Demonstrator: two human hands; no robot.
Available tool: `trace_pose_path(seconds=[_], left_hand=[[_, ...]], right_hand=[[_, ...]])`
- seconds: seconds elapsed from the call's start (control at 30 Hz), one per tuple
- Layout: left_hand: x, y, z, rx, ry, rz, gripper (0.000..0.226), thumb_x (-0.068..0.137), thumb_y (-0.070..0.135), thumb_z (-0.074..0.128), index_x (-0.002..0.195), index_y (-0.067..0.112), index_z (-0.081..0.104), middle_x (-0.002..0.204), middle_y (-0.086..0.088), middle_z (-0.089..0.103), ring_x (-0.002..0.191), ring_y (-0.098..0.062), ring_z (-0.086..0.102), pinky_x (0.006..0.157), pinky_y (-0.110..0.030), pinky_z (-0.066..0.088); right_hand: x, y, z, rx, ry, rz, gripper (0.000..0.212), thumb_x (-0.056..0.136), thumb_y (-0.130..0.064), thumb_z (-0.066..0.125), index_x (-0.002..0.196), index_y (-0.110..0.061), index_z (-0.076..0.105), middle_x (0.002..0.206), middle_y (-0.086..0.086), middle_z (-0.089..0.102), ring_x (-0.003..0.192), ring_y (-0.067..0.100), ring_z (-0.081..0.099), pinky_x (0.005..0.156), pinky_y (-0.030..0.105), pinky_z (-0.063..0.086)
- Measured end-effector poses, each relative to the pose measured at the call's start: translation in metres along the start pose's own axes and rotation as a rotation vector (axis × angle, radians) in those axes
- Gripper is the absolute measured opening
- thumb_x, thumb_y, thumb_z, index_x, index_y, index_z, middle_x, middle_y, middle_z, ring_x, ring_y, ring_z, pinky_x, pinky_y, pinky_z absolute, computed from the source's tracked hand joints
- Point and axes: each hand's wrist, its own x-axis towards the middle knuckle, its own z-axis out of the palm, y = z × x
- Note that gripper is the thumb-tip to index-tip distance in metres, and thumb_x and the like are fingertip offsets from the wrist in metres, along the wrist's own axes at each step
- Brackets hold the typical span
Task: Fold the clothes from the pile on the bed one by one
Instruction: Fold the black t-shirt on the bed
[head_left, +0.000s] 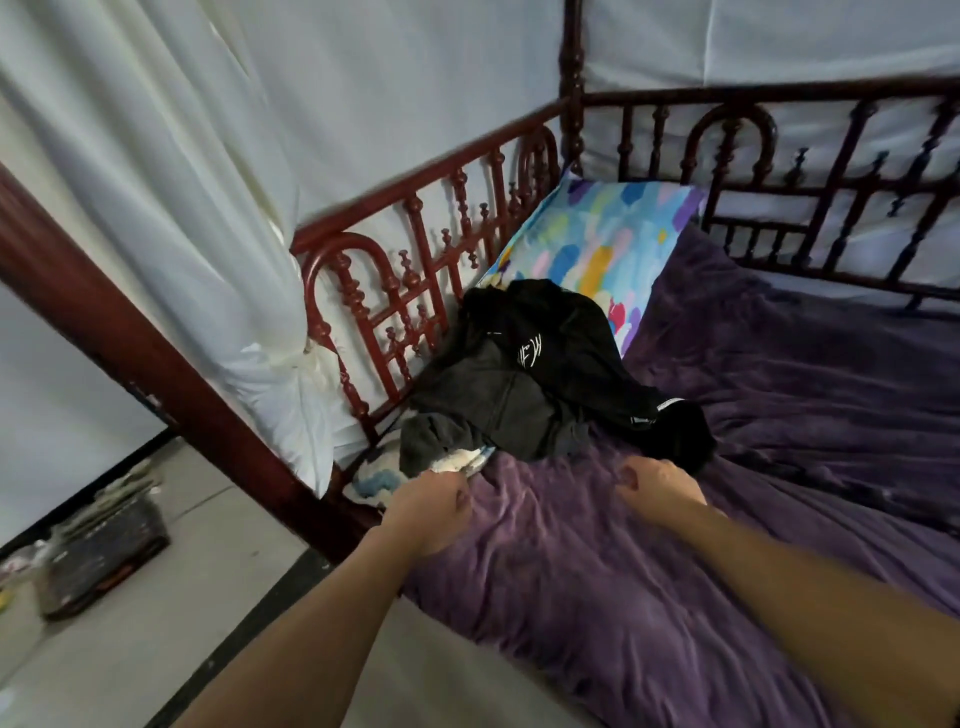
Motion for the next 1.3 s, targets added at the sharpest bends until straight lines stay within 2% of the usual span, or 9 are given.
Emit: trace_pose_path(seconds=[0.3,0.47,0.63,0.73,0.8,0.93,1.03,1.17,1.3], left_hand=[[0.134,-0.053,0.003,-0.001,-0.145,0.127,0.025,0.092,0.032,0.047,0.105,0.017,0.062,0.091,-0.004,0.067,0.096,-0.025,0.062,0.073,-0.033,0.046],[0.202,-0.057,0.026,0.006,-0.231,0.170,0.025,0.094,0.033,0.048,0.109,0.019,0.063,0.093,-0.004,0.068,0.098,-0.022,0.060,0.080,-0.033,0.046],[0.281,-0.077,0.050,0.018,-0.309,0.121,0.020,0.090,0.034,0.054,0.100,0.021,0.066,0.093,-0.003,0.069,0.093,-0.023,0.063,0.077,-0.034,0.049],[0.323,-0.088,0.059,-0.004,-0.317,0.085,0.018,0.090,0.033,0.056,0.101,0.022,0.066,0.090,-0.002,0.069,0.089,-0.023,0.064,0.076,-0.033,0.051],[0.343,-0.096,0.062,-0.016,-0.336,0.058,0.018,0.091,0.033,0.055,0.102,0.023,0.065,0.089,-0.002,0.068,0.086,-0.022,0.064,0.075,-0.033,0.051],[0.374,-0.107,0.065,-0.005,-0.370,0.080,0.022,0.093,0.033,0.053,0.110,0.022,0.063,0.091,0.000,0.067,0.086,-0.020,0.063,0.074,-0.031,0.050],[0.402,-0.104,0.055,0.012,-0.316,0.124,0.028,0.093,0.031,0.053,0.118,0.023,0.060,0.109,-0.002,0.065,0.099,-0.021,0.062,0.082,-0.032,0.050],[0.437,-0.084,0.037,0.000,-0.109,0.273,0.064,0.087,0.030,0.062,0.144,0.021,0.034,0.134,-0.007,0.042,0.119,-0.026,0.047,0.091,-0.039,0.049],[0.467,-0.043,0.020,0.094,0.001,0.421,0.098,0.078,0.041,0.072,0.152,0.027,0.009,0.155,-0.015,0.017,0.138,-0.034,0.025,0.105,-0.044,0.035]], right_hand=[[0.086,-0.032,0.033,0.008,-0.042,0.144,0.026,0.087,-0.035,0.056,0.110,-0.025,0.062,0.115,0.005,0.066,0.107,0.028,0.060,0.081,0.033,0.047],[0.181,-0.009,0.039,0.017,-0.036,0.260,0.035,0.087,-0.036,0.055,0.117,-0.018,0.062,0.121,0.012,0.061,0.112,0.031,0.057,0.086,0.036,0.048],[0.289,-0.005,0.066,0.002,-0.010,0.286,0.060,0.083,-0.034,0.063,0.137,-0.017,0.043,0.138,0.011,0.043,0.128,0.031,0.038,0.096,0.045,0.043],[0.346,-0.017,0.079,-0.012,-0.057,0.228,0.089,0.078,-0.042,0.072,0.149,-0.022,0.023,0.157,0.010,0.018,0.143,0.030,0.019,0.105,0.049,0.034],[0.370,-0.029,0.089,-0.014,-0.131,0.250,0.097,0.077,-0.042,0.074,0.151,-0.024,0.014,0.158,0.010,0.016,0.143,0.032,0.021,0.106,0.050,0.033],[0.390,-0.035,0.095,-0.018,-0.005,0.310,0.042,0.088,-0.021,0.053,0.130,-0.021,0.052,0.126,0.012,0.059,0.115,0.033,0.054,0.095,0.040,0.038],[0.376,-0.040,0.079,0.218,0.191,0.393,0.025,0.090,-0.020,0.047,0.108,-0.015,0.065,0.105,0.016,0.068,0.099,0.037,0.060,0.080,0.038,0.041],[0.330,-0.051,0.034,0.483,0.367,0.415,0.022,0.089,-0.014,0.046,0.069,-0.004,0.051,0.071,0.015,0.060,0.073,0.036,0.053,0.064,0.040,0.037],[0.261,-0.074,-0.024,0.788,0.394,0.301,0.025,0.084,-0.005,0.042,0.060,0.001,0.038,0.053,0.005,0.040,0.051,0.016,0.037,0.047,0.033,0.032]])
